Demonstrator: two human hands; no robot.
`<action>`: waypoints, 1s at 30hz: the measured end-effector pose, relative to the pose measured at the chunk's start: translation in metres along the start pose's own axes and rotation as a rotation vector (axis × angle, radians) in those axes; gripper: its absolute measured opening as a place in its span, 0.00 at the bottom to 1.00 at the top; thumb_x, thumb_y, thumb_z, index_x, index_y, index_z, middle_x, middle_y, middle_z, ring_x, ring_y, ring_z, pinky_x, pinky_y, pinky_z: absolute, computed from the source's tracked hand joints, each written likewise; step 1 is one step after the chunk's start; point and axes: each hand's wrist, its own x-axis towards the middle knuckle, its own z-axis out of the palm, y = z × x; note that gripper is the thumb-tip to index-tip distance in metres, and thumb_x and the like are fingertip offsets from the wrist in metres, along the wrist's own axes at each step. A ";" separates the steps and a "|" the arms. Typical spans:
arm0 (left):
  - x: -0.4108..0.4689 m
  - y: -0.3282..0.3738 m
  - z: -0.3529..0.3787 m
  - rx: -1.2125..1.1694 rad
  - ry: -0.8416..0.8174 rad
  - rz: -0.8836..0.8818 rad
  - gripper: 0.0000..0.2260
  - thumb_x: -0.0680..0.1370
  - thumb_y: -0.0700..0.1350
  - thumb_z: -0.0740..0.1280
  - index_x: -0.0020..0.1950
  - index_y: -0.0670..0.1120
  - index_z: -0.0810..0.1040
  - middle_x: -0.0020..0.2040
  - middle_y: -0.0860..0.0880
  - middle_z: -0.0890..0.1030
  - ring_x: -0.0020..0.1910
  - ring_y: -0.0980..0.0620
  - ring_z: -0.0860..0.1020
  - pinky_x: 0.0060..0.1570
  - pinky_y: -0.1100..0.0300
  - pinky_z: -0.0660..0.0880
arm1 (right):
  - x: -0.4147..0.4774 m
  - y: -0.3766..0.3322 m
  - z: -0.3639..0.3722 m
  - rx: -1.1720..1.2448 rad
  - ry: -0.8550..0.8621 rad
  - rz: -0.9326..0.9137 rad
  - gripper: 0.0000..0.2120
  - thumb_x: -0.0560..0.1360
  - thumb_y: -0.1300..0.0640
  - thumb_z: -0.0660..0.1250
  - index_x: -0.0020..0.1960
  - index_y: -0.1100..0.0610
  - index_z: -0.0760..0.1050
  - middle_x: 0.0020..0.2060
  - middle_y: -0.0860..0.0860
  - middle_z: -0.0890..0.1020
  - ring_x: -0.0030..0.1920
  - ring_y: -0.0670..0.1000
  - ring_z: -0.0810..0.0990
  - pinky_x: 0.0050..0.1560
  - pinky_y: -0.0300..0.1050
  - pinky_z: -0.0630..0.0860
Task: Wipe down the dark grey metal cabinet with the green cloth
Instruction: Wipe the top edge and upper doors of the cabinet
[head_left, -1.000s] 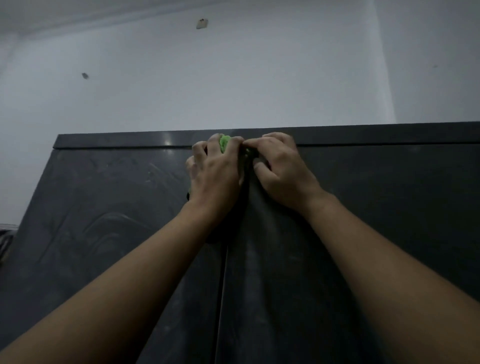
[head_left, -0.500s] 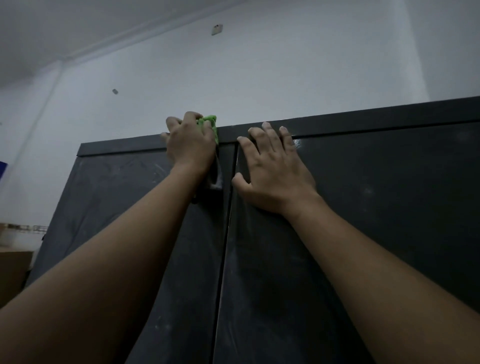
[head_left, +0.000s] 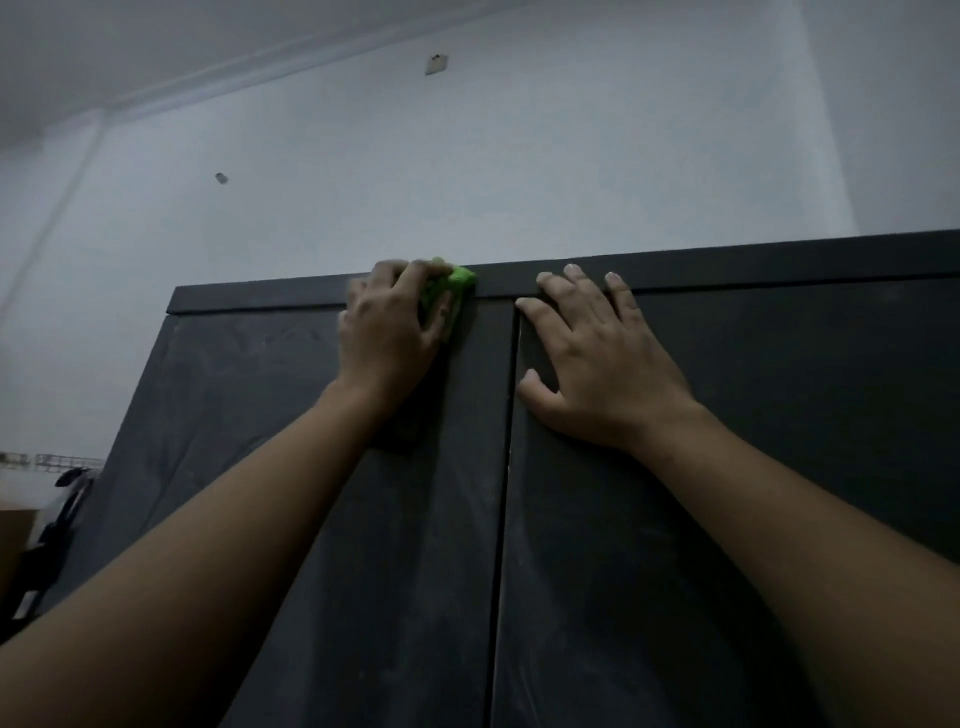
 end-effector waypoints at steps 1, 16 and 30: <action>0.000 -0.013 -0.004 0.011 0.001 0.017 0.15 0.80 0.55 0.64 0.66 0.55 0.76 0.64 0.48 0.76 0.58 0.38 0.72 0.52 0.45 0.74 | 0.001 -0.001 0.000 -0.014 -0.017 -0.006 0.38 0.71 0.38 0.48 0.78 0.53 0.62 0.79 0.56 0.60 0.81 0.57 0.52 0.80 0.61 0.45; 0.010 -0.109 -0.020 -0.031 0.001 -0.072 0.17 0.80 0.56 0.63 0.69 0.60 0.73 0.65 0.51 0.74 0.59 0.39 0.71 0.52 0.46 0.72 | 0.064 -0.103 0.026 0.044 -0.111 0.117 0.41 0.72 0.40 0.48 0.82 0.52 0.50 0.82 0.50 0.49 0.81 0.53 0.42 0.79 0.60 0.37; 0.018 -0.211 -0.046 -0.003 0.009 -0.101 0.16 0.81 0.56 0.60 0.69 0.61 0.72 0.65 0.49 0.74 0.58 0.35 0.72 0.53 0.43 0.73 | 0.071 -0.128 0.050 0.140 0.132 0.290 0.38 0.71 0.39 0.46 0.79 0.49 0.64 0.80 0.49 0.61 0.81 0.51 0.50 0.79 0.54 0.40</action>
